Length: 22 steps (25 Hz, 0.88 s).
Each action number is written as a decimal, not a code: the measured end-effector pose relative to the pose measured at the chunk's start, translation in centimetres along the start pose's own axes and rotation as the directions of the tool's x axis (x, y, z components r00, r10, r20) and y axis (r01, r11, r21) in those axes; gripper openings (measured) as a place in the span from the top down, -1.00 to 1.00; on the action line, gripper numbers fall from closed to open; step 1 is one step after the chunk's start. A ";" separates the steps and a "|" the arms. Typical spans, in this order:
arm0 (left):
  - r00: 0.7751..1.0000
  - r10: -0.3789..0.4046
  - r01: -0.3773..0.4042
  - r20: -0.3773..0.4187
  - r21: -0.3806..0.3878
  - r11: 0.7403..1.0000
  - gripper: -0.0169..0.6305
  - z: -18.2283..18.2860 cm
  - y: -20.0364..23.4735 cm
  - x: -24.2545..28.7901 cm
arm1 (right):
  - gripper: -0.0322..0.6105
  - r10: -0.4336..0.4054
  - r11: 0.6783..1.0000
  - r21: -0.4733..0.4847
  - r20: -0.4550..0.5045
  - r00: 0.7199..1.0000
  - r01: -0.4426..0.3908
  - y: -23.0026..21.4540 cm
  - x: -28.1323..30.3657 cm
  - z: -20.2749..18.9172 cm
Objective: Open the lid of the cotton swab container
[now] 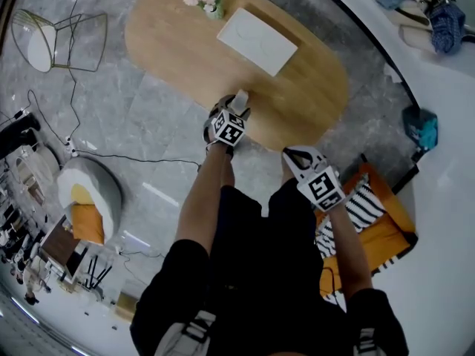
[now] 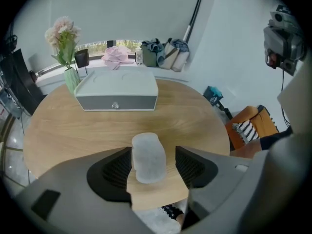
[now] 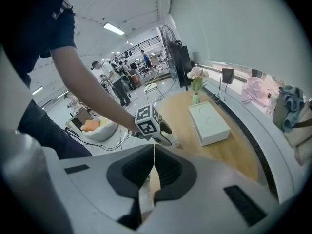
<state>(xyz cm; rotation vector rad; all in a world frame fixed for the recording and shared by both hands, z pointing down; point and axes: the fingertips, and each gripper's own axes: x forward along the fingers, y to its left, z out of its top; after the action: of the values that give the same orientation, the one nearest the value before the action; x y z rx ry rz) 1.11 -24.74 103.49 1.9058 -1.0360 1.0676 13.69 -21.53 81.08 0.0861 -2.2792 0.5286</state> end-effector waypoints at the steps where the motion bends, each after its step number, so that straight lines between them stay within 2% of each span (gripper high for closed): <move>1: 1.000 0.001 -0.001 -0.007 0.003 1.000 0.12 -0.1 -0.1 0.3 | 0.91 -0.001 1.000 0.002 -0.003 1.000 0.001 -0.1 0.0 -0.2; 10: 0.996 0.053 -0.055 -0.070 -0.022 0.998 0.10 -0.8 1.0 2.4 | 0.91 -0.011 0.999 0.038 -0.028 1.000 0.012 -1.2 -0.8 -2.4; 11: 0.996 0.058 -0.060 -0.074 -0.022 0.998 0.13 -0.7 1.1 2.4 | 0.91 -0.012 0.999 0.039 -0.029 0.999 0.013 -1.2 -0.9 -2.5; 12: 0.995 0.060 -0.063 -0.077 -0.025 0.998 0.23 -0.6 1.2 2.5 | 0.91 -0.013 0.999 0.041 -0.029 0.999 0.014 -1.3 -0.9 -2.5; 16: 0.993 0.050 -0.054 -0.108 -0.030 0.998 0.26 -0.8 1.2 2.2 | 0.91 -0.009 0.998 0.055 -0.010 1.000 0.009 -1.2 -1.0 -2.0; 22: 0.994 0.017 -0.015 -0.112 0.018 1.000 0.27 -0.6 0.7 0.5 | 0.91 -0.025 0.999 0.046 0.007 1.000 0.025 -0.8 -1.0 -0.3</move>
<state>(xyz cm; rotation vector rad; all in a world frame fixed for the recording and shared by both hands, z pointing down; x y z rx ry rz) 0.44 -24.67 104.33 1.8318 -0.9828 1.1826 14.79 -22.24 80.84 0.1392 -2.2711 0.5685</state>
